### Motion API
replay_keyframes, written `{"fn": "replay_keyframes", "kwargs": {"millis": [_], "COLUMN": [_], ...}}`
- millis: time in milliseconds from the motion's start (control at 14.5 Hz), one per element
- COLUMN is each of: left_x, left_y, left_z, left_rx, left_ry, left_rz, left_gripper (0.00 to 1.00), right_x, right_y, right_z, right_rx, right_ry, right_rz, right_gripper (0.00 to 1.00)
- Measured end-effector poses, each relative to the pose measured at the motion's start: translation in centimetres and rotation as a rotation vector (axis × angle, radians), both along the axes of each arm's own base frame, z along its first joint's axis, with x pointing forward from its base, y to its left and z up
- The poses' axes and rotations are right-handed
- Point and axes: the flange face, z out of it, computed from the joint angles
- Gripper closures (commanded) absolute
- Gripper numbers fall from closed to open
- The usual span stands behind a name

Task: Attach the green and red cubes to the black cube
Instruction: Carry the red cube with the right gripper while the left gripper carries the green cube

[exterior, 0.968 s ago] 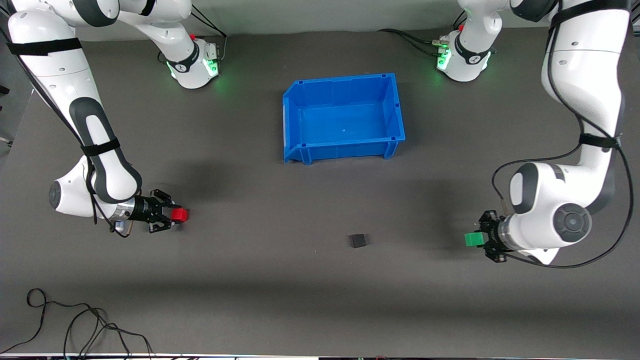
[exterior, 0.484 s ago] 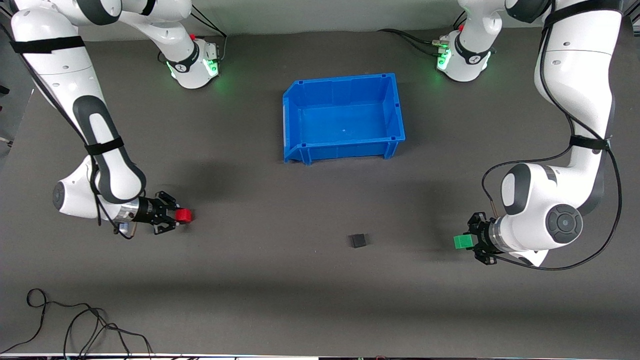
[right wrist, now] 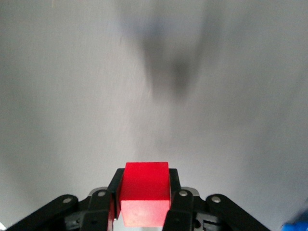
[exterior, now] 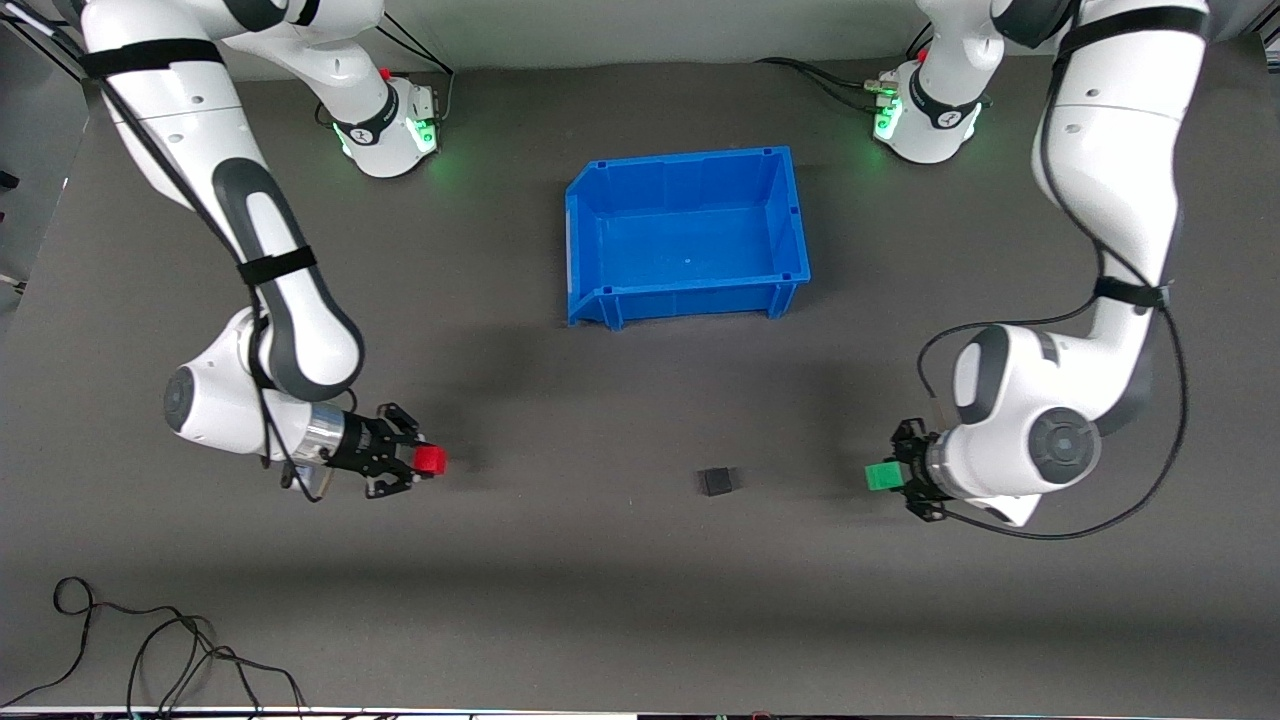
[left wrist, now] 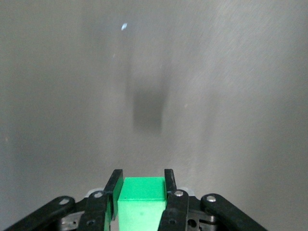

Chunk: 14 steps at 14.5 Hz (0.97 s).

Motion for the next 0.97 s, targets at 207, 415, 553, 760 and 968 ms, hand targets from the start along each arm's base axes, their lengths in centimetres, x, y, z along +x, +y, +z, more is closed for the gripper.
{"fn": "replay_keyframes", "kwargs": {"millis": [207,415,553,760,968], "left_x": [-1.0,-0.9,-0.7,-1.4,-2.2], "left_y": [-4.9,-9.0,-10.9,-13.4,-15.4], "left_z": [-2.4,-3.6,-4.3,-6.1,-7.1], "left_rx": [0.005,-0.004,-0.022,-0.032,-0.040], "left_ry": [0.027,-0.009,-0.053,-0.069,-0.083], "left_rz": [0.006,0.053,0.075,0.066,0.050], "left_gripper": [1.00,1.00,1.00,1.00,1.00], "right_x": [1.2,1.6,1.3,0.9,0.1], "right_y": [6.2,12.6,16.7,21.7,25.1], "right_z": [1.0,1.1,0.6,0.2,-0.6], "right_rx": [0.018,0.022,0.029,0.044,0.046], "right_ry": [-0.012,-0.061,-0.068,-0.066,-0.085], "right_rz": [-0.027,-0.013,-0.005,-0.020,-0.009], "right_gripper": [1.00,1.00,1.00,1.00,1.00]}}
